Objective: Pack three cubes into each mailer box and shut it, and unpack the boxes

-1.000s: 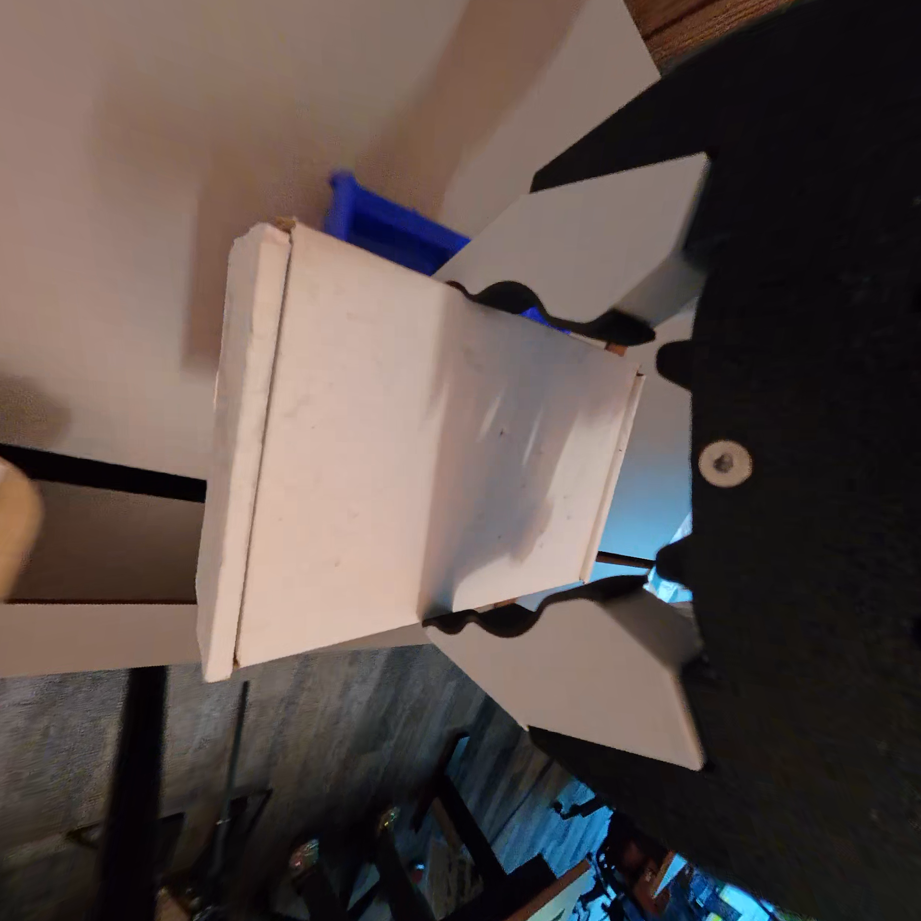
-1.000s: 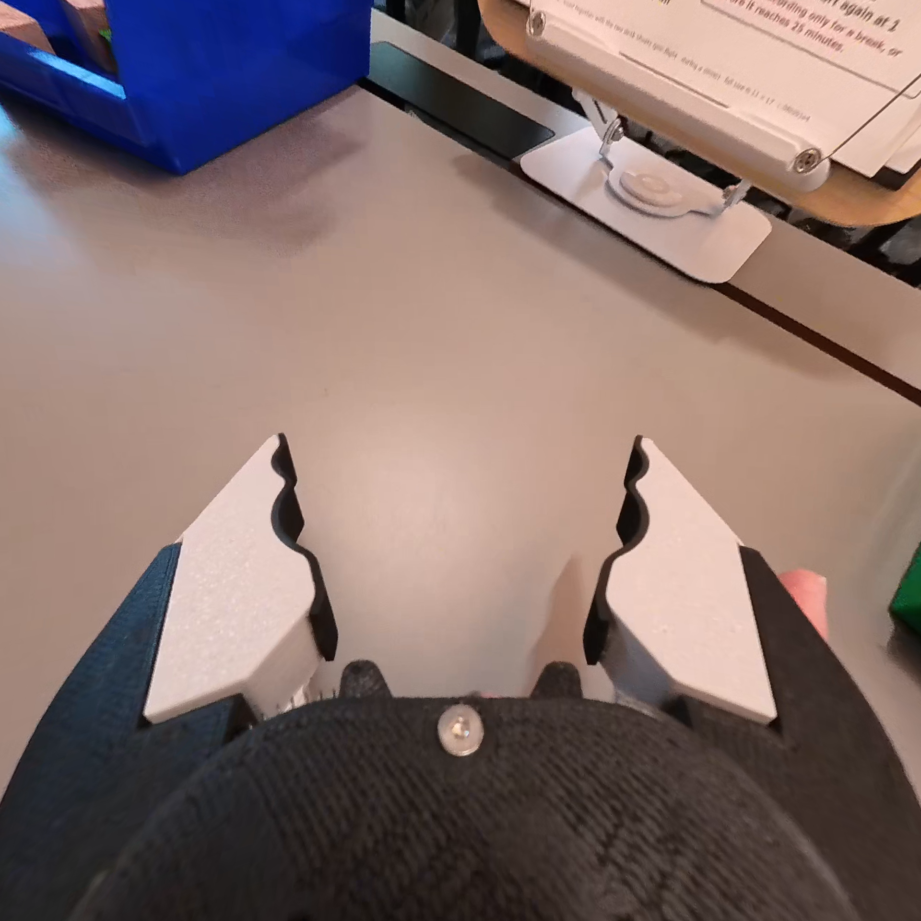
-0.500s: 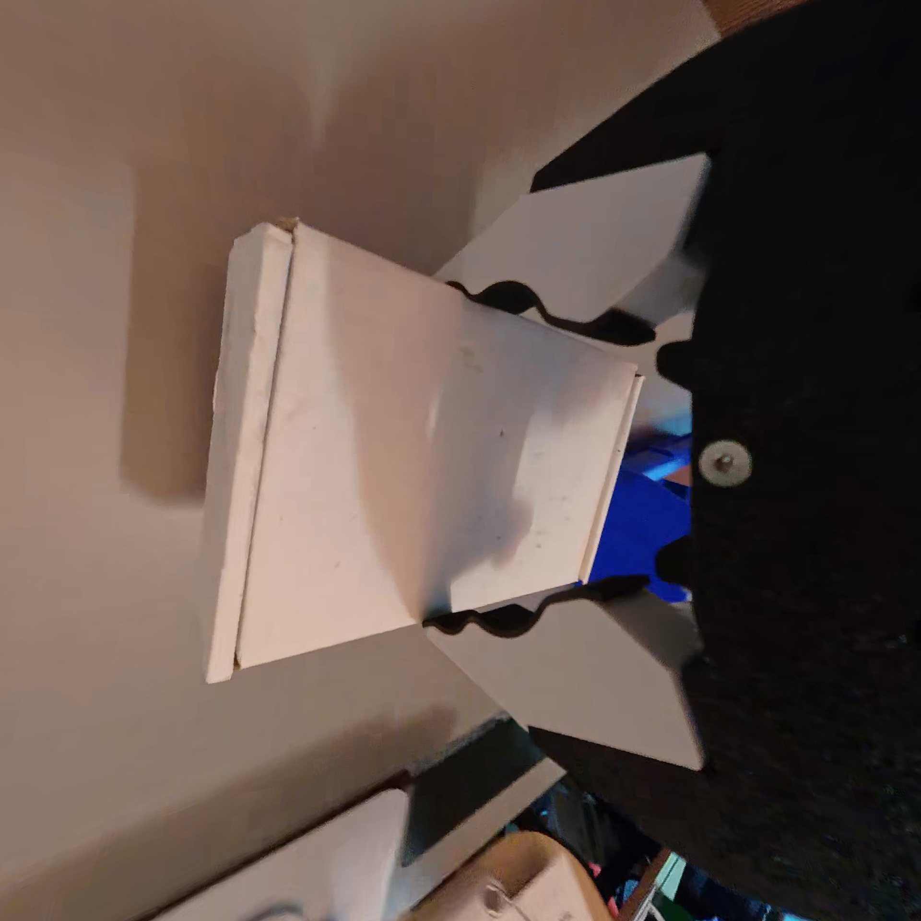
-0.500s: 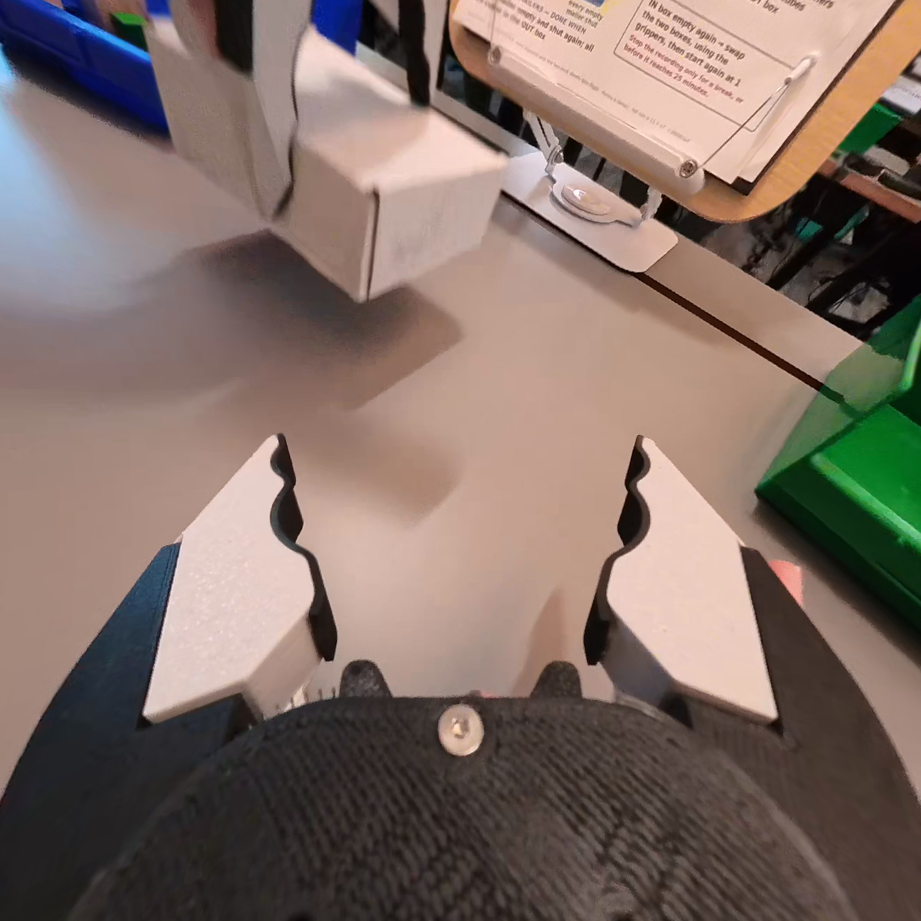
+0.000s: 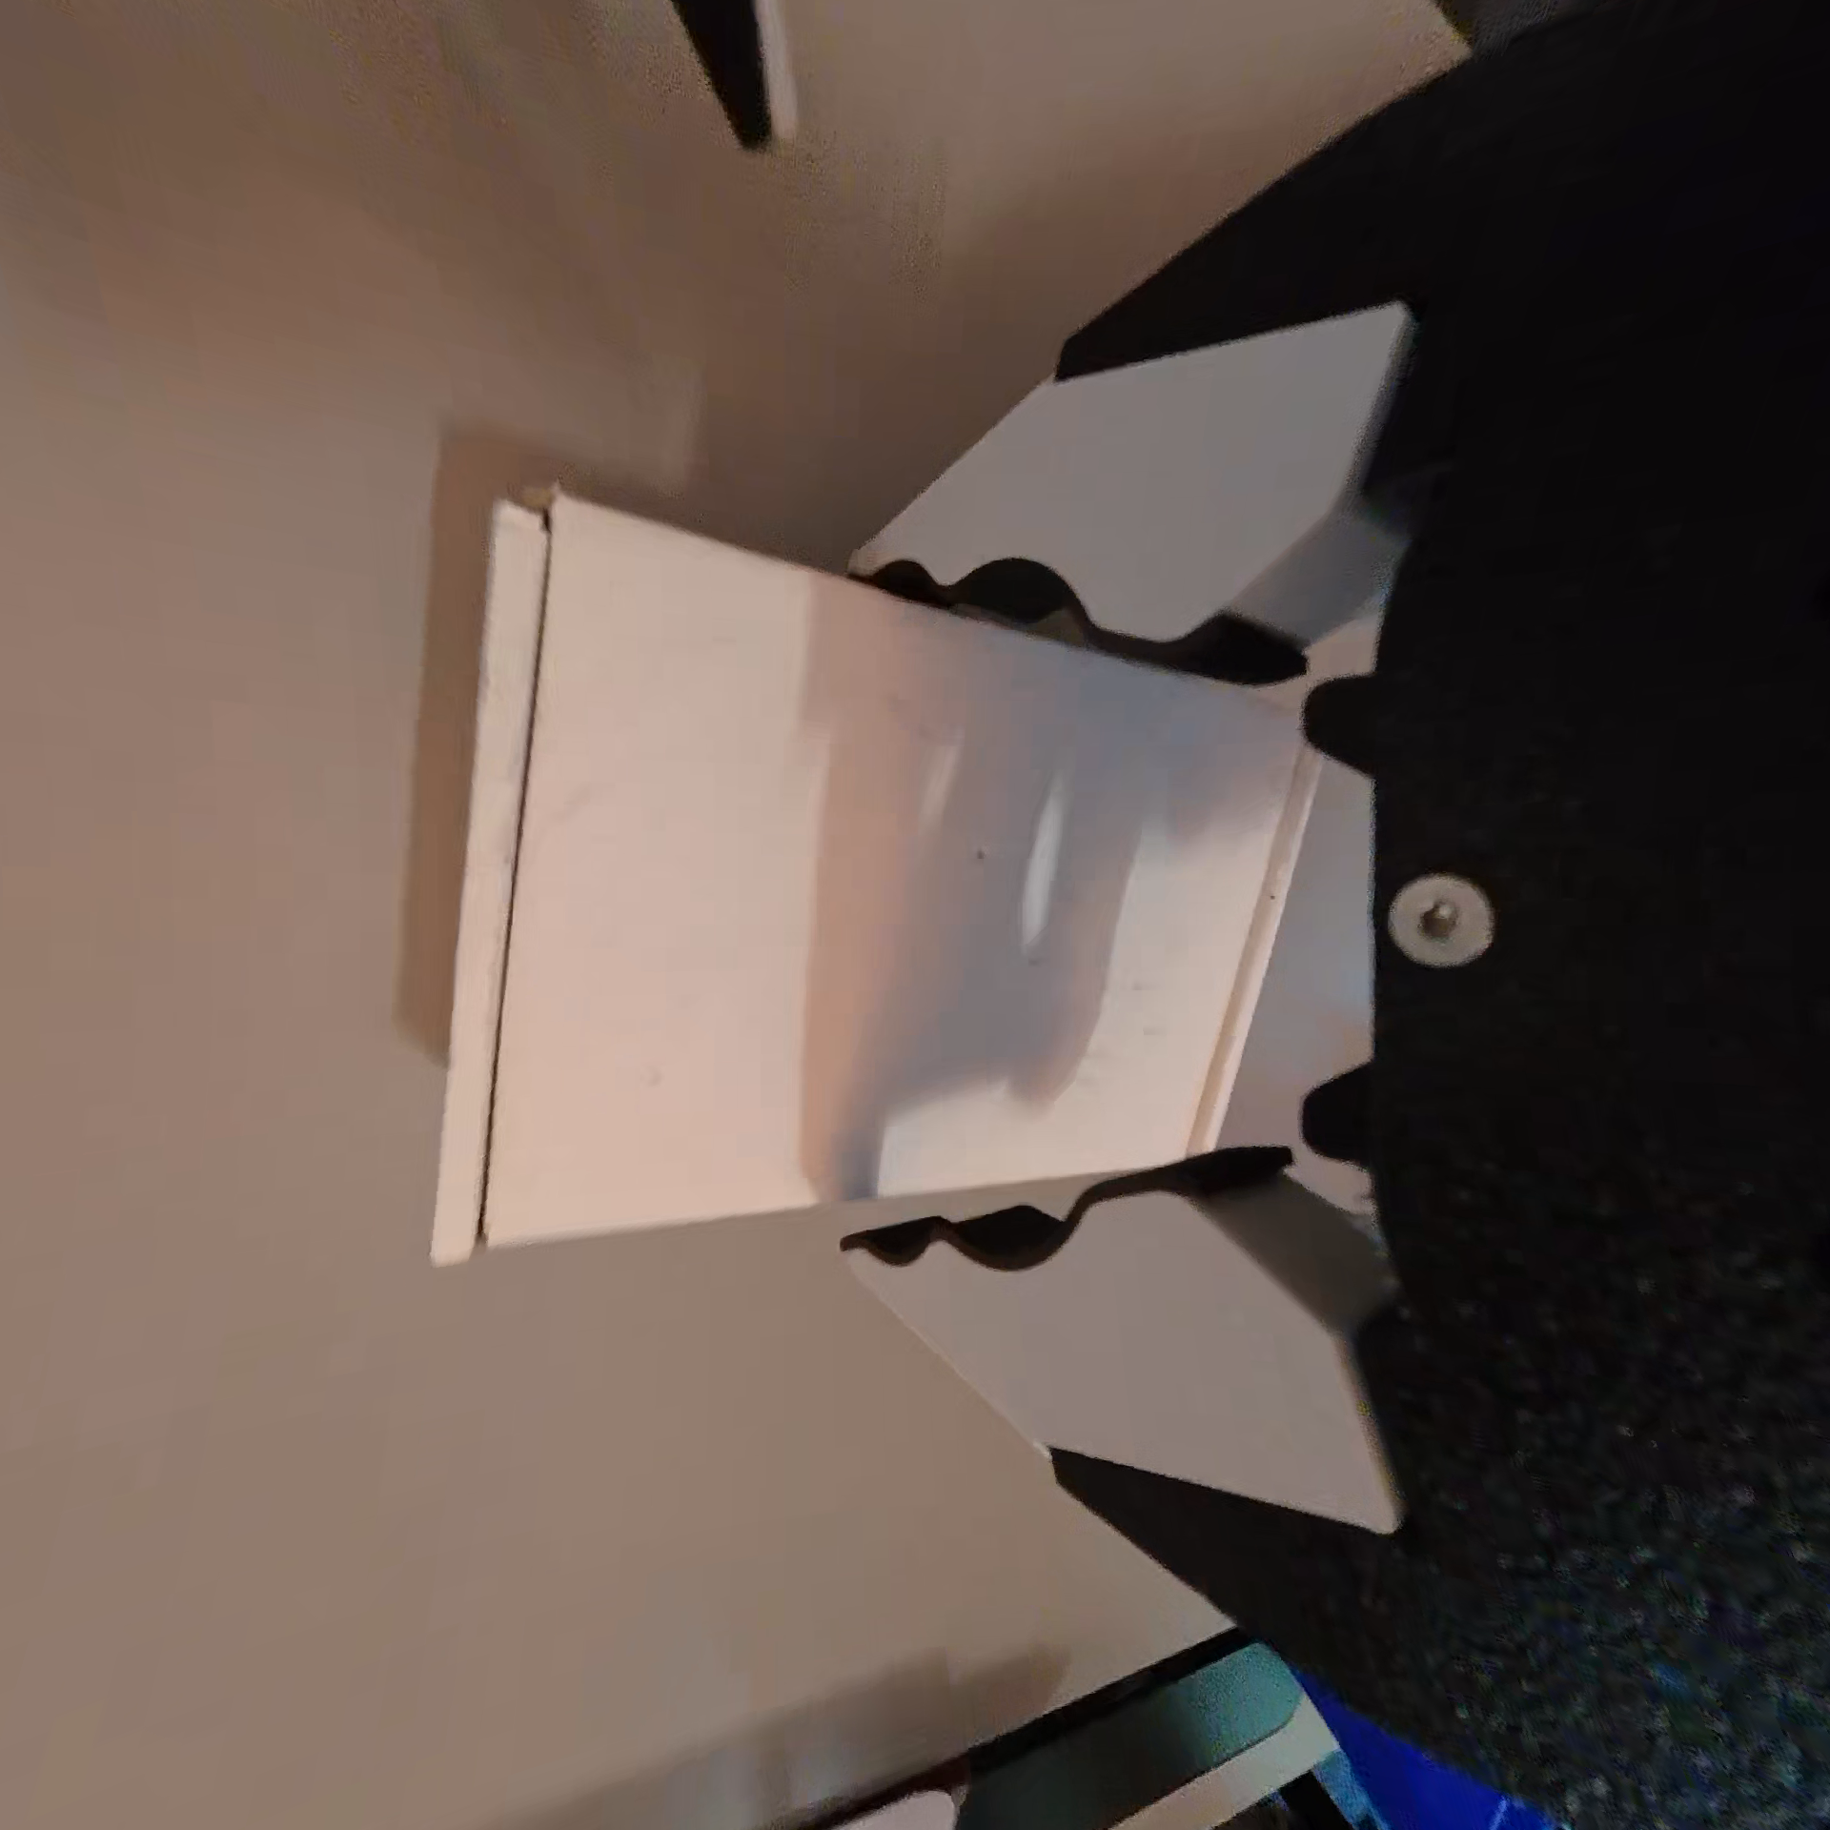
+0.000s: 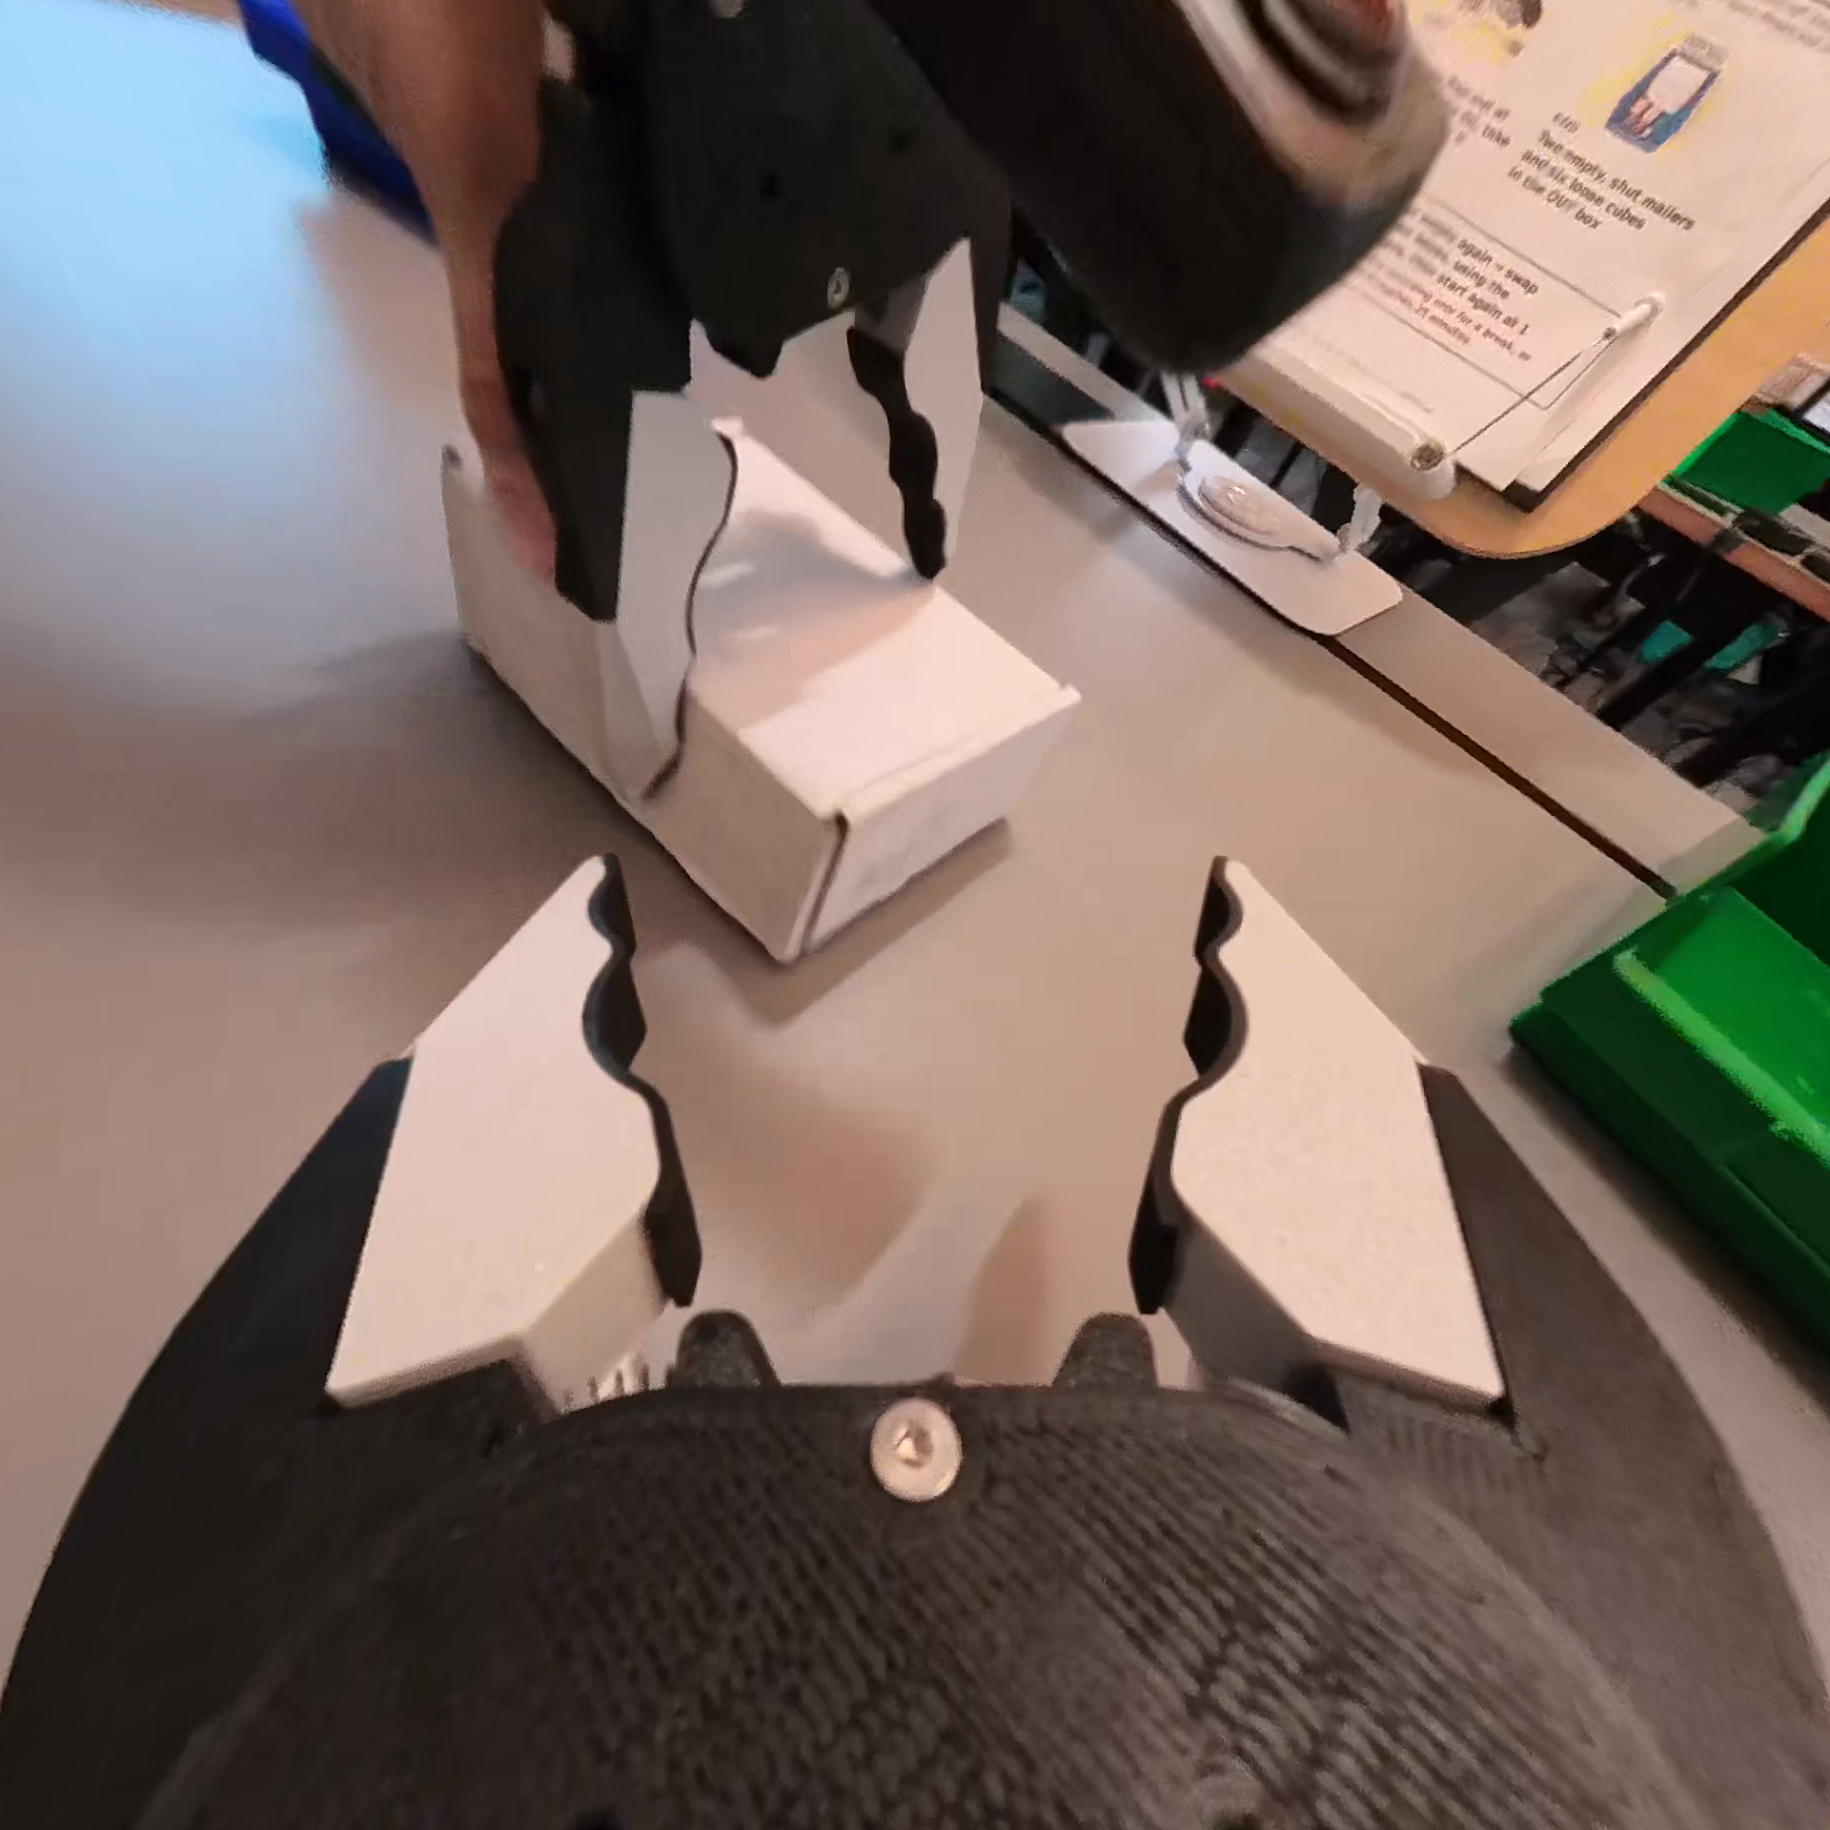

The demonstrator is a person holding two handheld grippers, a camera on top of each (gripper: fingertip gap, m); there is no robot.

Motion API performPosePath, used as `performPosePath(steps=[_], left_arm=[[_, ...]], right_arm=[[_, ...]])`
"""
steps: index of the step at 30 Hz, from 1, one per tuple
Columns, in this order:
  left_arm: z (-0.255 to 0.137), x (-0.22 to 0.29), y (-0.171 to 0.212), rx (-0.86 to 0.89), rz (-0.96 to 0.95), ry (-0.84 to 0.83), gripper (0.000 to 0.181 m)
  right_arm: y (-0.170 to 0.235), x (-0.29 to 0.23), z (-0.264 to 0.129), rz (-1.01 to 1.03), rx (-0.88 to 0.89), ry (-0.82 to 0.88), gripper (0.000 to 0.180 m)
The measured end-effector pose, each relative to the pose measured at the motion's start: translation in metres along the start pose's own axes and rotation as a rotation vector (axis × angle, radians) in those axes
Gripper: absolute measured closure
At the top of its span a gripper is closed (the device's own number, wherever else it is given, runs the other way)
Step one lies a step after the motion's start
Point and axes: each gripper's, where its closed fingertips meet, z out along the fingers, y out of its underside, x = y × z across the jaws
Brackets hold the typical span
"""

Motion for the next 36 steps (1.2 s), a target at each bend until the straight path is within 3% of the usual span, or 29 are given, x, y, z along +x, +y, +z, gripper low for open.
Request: performPosePath(steps=[1, 4, 7, 12, 17, 24, 32, 36], left_arm=[[-0.008, -0.001, -0.004, 0.056, -0.035, -0.017, 0.065], [-0.049, -0.005, -0.009, 0.314, -0.214, 0.039, 0.124], [-0.081, -0.017, 0.015, 0.599, -0.522, 0.181, 0.181], [-0.082, -0.01, 0.054, 0.874, -0.937, 0.61, 0.181], [-0.053, -0.001, 0.064, 0.897, -1.147, 0.825, 0.181], [-0.043, -0.008, 0.078, 0.915, -1.198, 0.846, 0.181], [-0.039, -0.017, 0.09, 0.901, -1.203, 0.783, 0.181], [-0.039, -0.017, 0.09, 0.908, -1.188, 0.793, 0.181]], right_arm=[[-0.003, -0.001, -0.001, 0.026, 0.018, -0.013, 0.069], [-0.007, 0.0, -0.007, 0.048, 0.038, -0.012, 0.071], [-0.007, 0.001, -0.011, 0.03, 0.037, -0.012, 0.071], [-0.012, 0.012, -0.005, -0.085, 0.069, 0.025, 0.075], [-0.011, 0.022, 0.002, -0.467, 0.062, 0.143, 0.065], [-0.012, 0.0, 0.011, -0.798, 0.054, 0.119, 0.059], [-0.033, -0.03, 0.05, -1.146, 0.033, 0.058, 0.054], [-0.032, -0.038, 0.067, -1.313, 0.011, -0.017, 0.079]])
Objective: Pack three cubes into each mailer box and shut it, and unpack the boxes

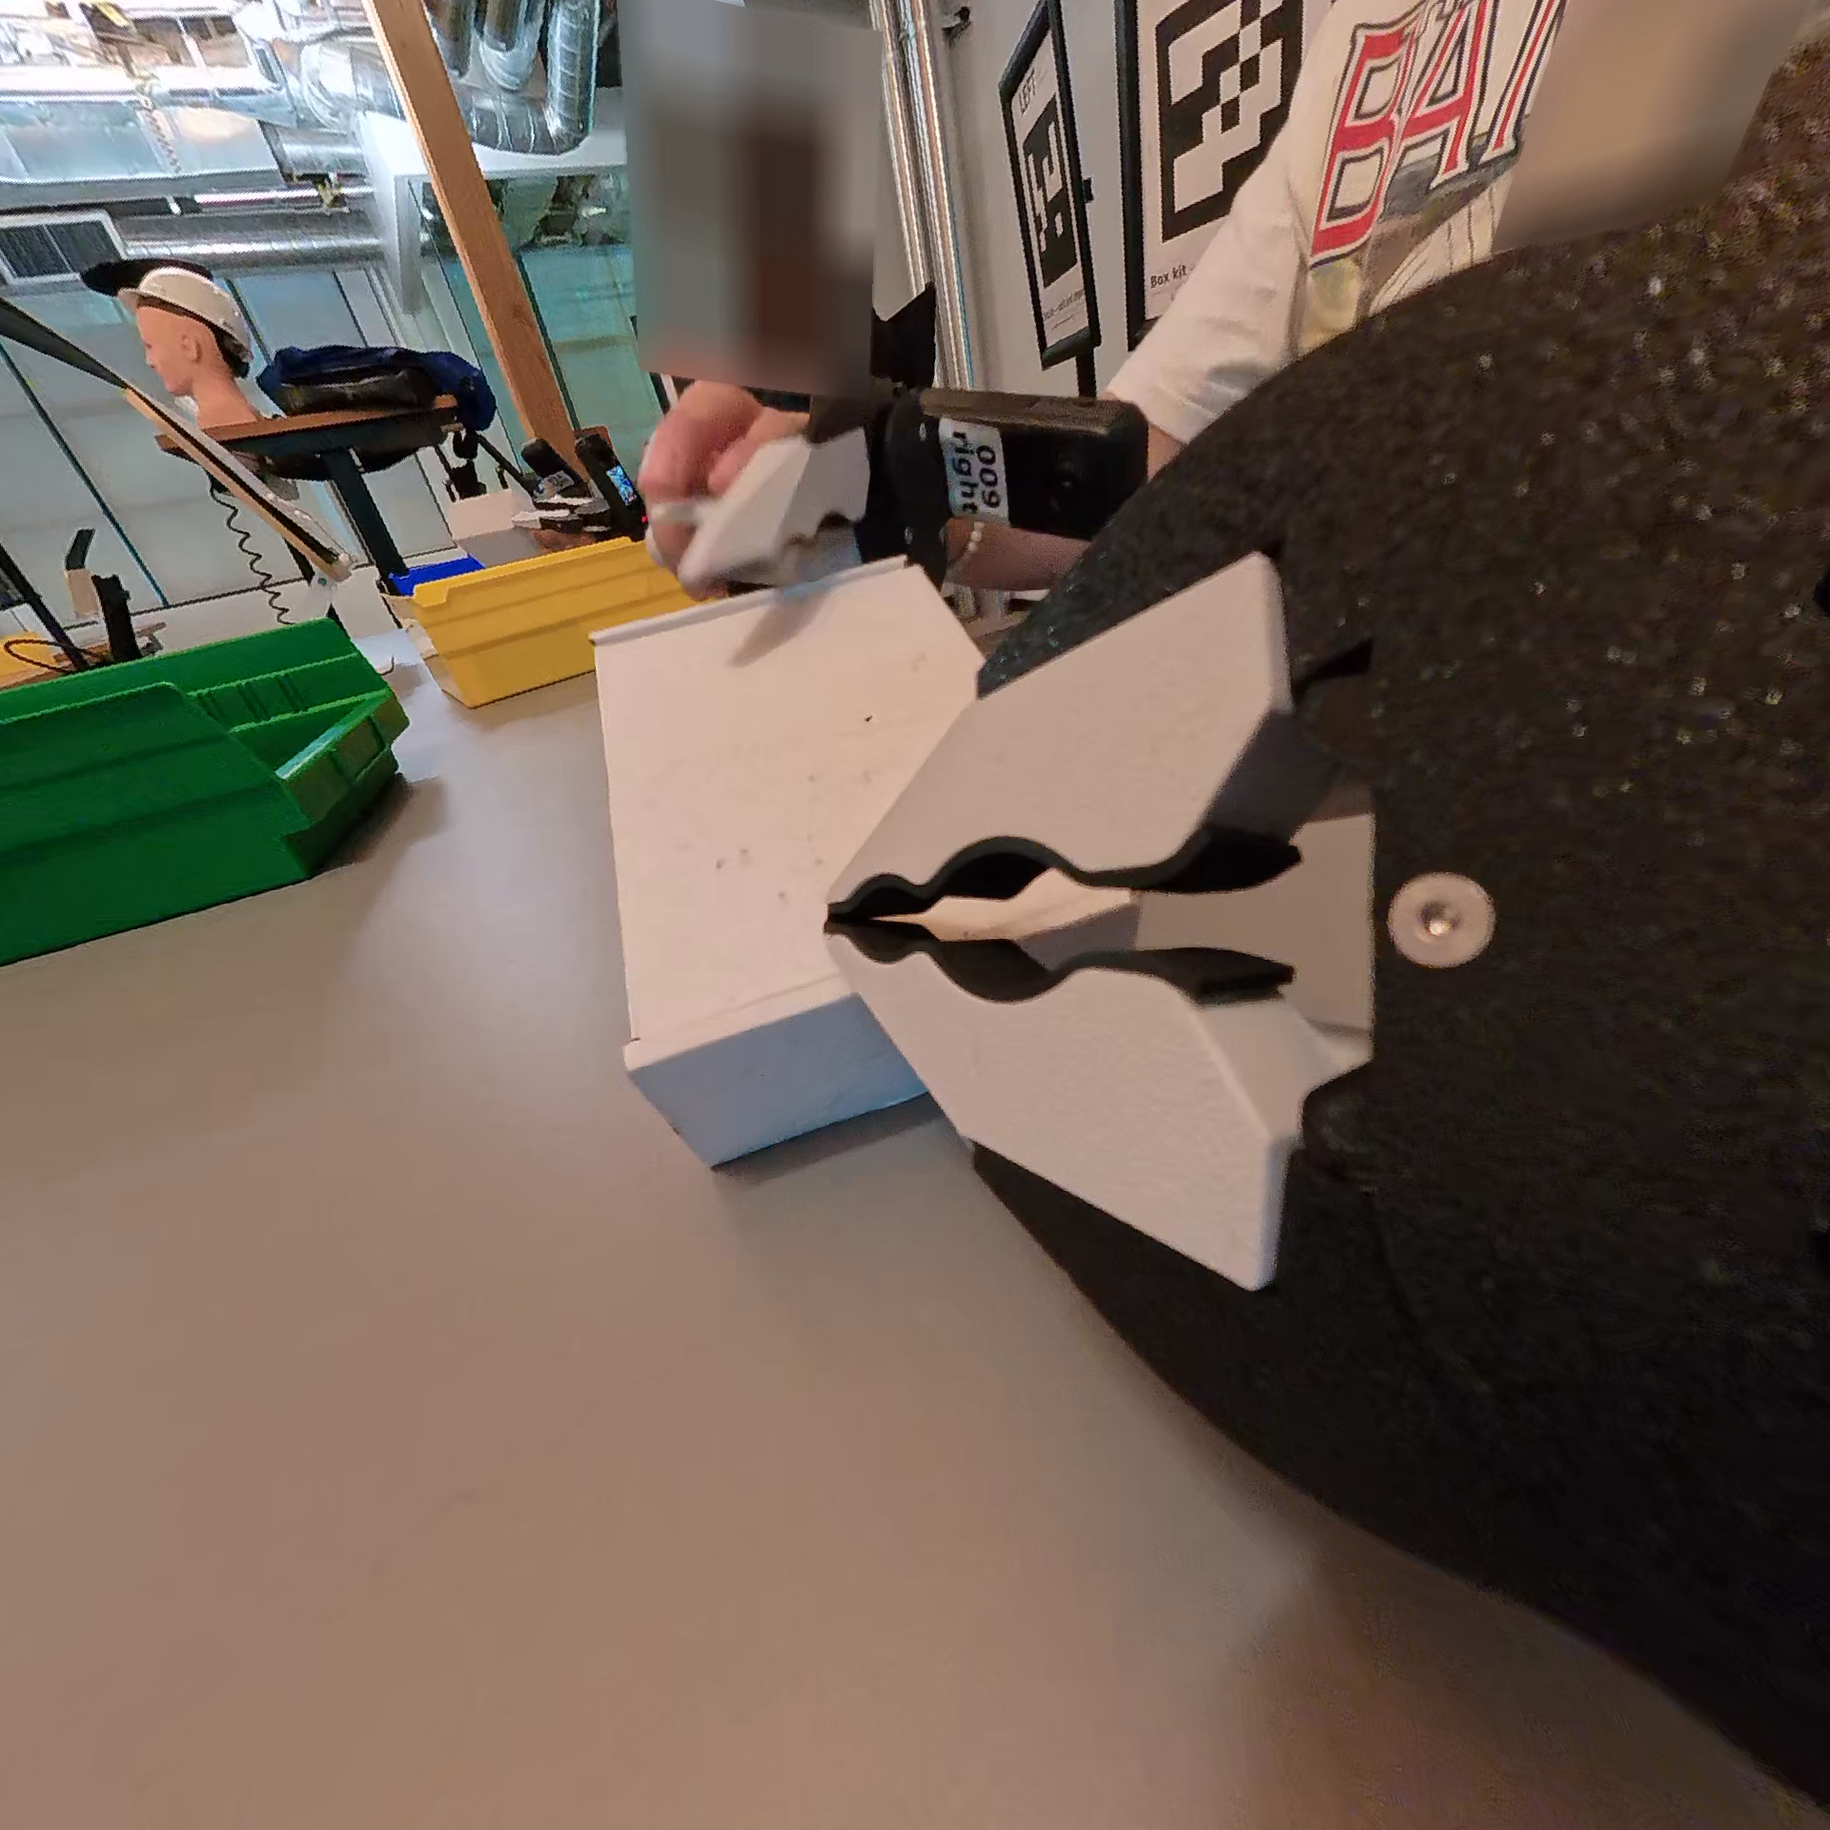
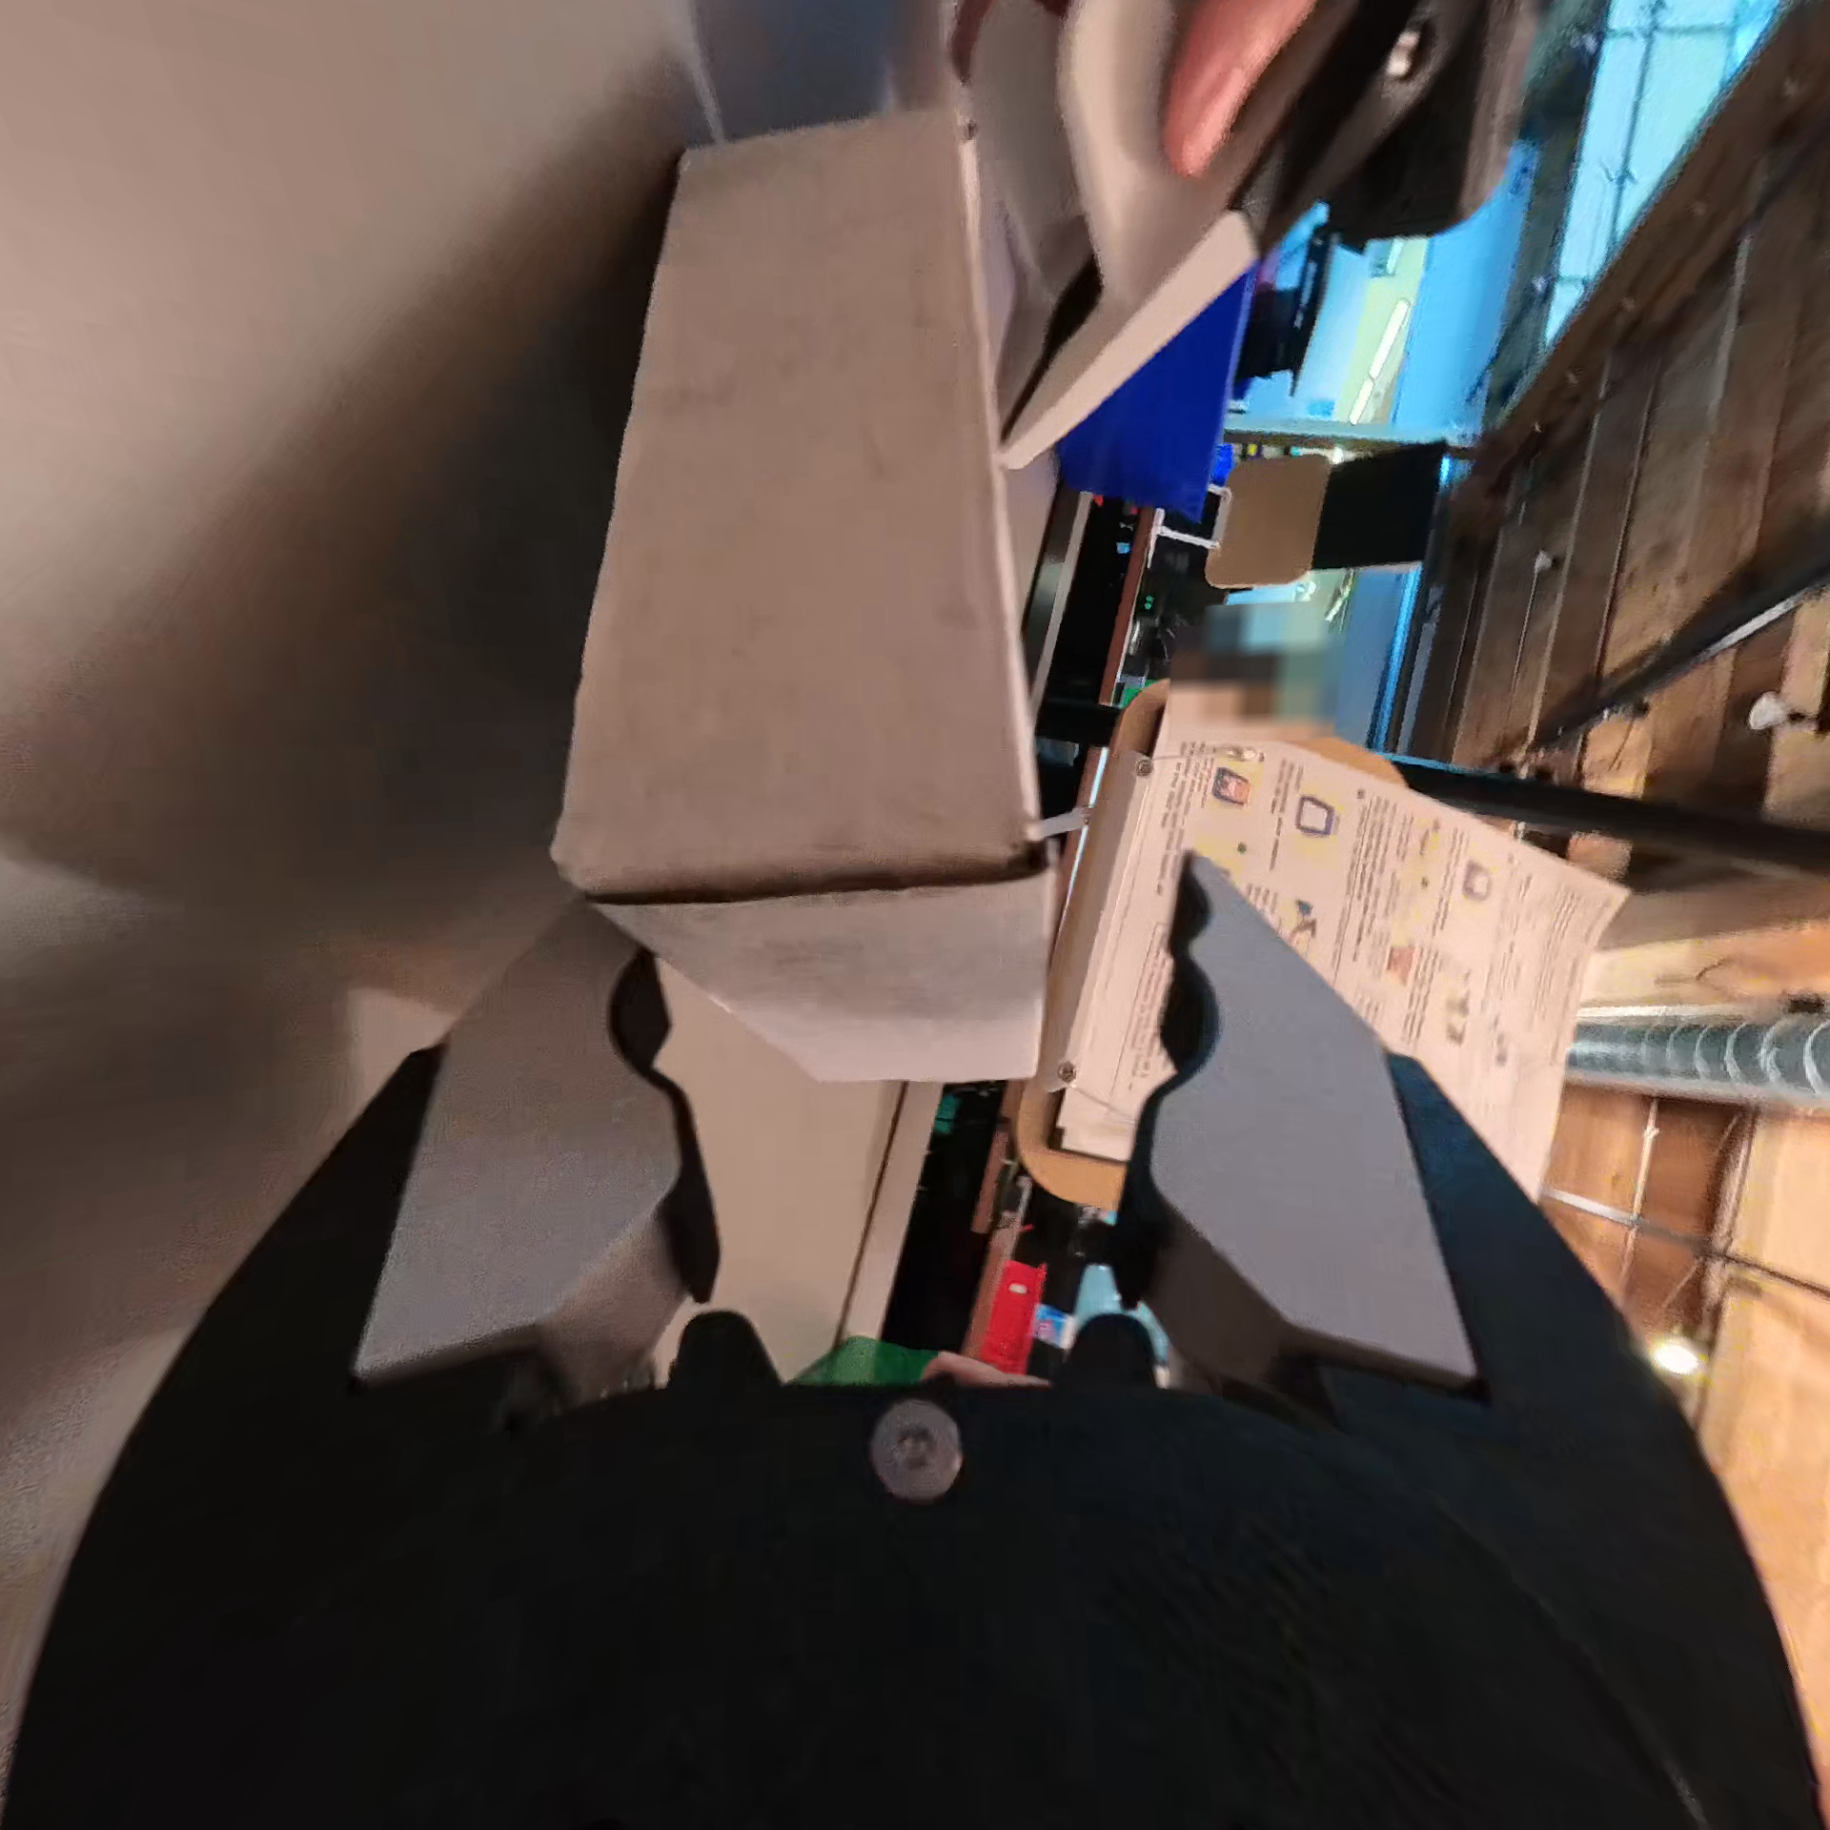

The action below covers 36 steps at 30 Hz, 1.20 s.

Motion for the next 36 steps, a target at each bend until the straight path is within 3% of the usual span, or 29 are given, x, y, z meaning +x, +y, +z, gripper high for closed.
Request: performPosePath(steps=[2, 5, 7, 8, 11, 16, 19, 22, 28, 31, 36], left_arm=[[-0.002, -0.002, -0.002, 0.007, -0.001, 0.001, 0.181], [-0.005, -0.003, -0.009, 0.052, 0.07, -0.02, 0.181], [-0.018, 0.018, -0.028, 0.184, 0.159, 0.02, 0.179], [-0.029, 0.037, -0.042, 0.286, 0.227, 0.055, 0.156], [-0.055, 0.09, -0.059, 0.44, 0.547, 0.019, 0.146], [-0.041, 0.123, -0.038, 0.23, 1.159, -0.288, 0.115], [-0.031, 0.126, -0.027, 0.147, 1.384, -0.399, 0.125], [-0.023, 0.115, -0.017, 0.068, 1.484, -0.482, 0.137], [-0.006, 0.101, 0.009, 0.045, 1.569, -0.537, 0.16], [0.001, 0.09, 0.013, 0.03, 1.662, -0.659, 0.163], [0.012, 0.094, 0.008, 0.03, 1.809, -0.786, 0.167]], right_arm=[[0.0, -0.007, 0.007, -0.051, 0.004, -0.065, 0.103], [-0.009, -0.004, 0.009, 0.001, 0.077, -0.063, 0.105], [-0.014, 0.0, 0.007, 0.133, 0.103, -0.089, 0.106], [-0.016, 0.005, 0.005, 0.235, 0.118, -0.093, 0.106], [-0.014, 0.021, 0.0, 0.561, 0.176, -0.091, 0.106], [-0.007, 0.038, -0.004, 1.093, 0.329, -0.21, 0.106], [-0.008, 0.033, -0.003, 1.344, 0.421, -0.368, 0.106], [-0.012, 0.02, -0.003, 1.463, 0.486, -0.519, 0.106], [-0.009, -0.008, 0.008, 1.464, 0.453, -0.596, 0.106], [-0.01, -0.015, 0.012, 1.47, 0.446, -0.636, 0.106], [-0.008, -0.018, 0.017, 1.361, 0.402, -0.566, 0.105]])
